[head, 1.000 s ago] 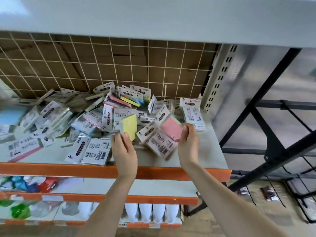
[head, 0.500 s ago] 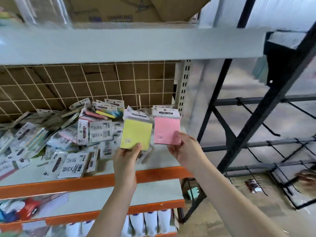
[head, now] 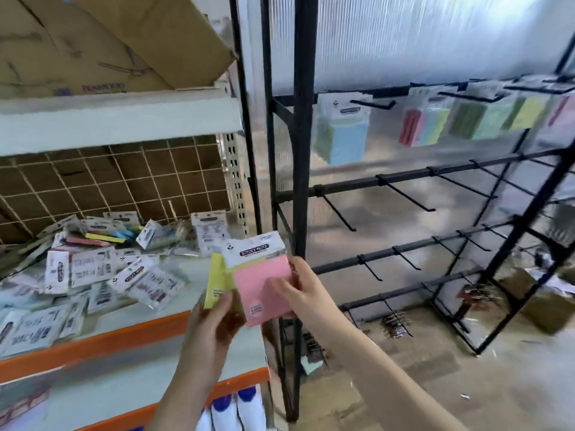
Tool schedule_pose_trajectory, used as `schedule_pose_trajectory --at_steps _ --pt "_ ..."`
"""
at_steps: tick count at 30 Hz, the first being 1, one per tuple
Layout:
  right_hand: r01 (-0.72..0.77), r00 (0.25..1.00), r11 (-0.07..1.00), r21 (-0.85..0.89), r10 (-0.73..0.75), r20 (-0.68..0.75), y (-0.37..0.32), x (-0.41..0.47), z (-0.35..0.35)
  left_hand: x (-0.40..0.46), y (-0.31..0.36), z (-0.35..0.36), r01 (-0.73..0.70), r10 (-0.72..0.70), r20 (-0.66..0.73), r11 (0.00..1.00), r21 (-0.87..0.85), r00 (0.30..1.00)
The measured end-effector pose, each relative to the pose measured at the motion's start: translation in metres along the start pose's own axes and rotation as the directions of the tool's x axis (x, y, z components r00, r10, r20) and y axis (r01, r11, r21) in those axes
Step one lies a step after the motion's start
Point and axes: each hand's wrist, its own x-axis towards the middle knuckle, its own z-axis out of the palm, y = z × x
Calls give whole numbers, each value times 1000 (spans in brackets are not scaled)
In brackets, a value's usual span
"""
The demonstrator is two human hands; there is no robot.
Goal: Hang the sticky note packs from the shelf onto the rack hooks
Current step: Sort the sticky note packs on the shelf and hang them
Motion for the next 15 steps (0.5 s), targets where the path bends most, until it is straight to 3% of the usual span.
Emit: schedule_pose_trajectory --at_steps 8,11,15 --pt "-51 989 998 40 56 -134 5 -80 -98 -56 -31 92 205 -250 181 949 238 951" --pt "-39 979 999 38 46 -200 2 -105 -131 -67 -44 133 138 -250 198 881 453 948" --pt "29 949 993 115 9 -315 -9 -132 -174 -70 -57 186 47 -181 173 810 585 968"
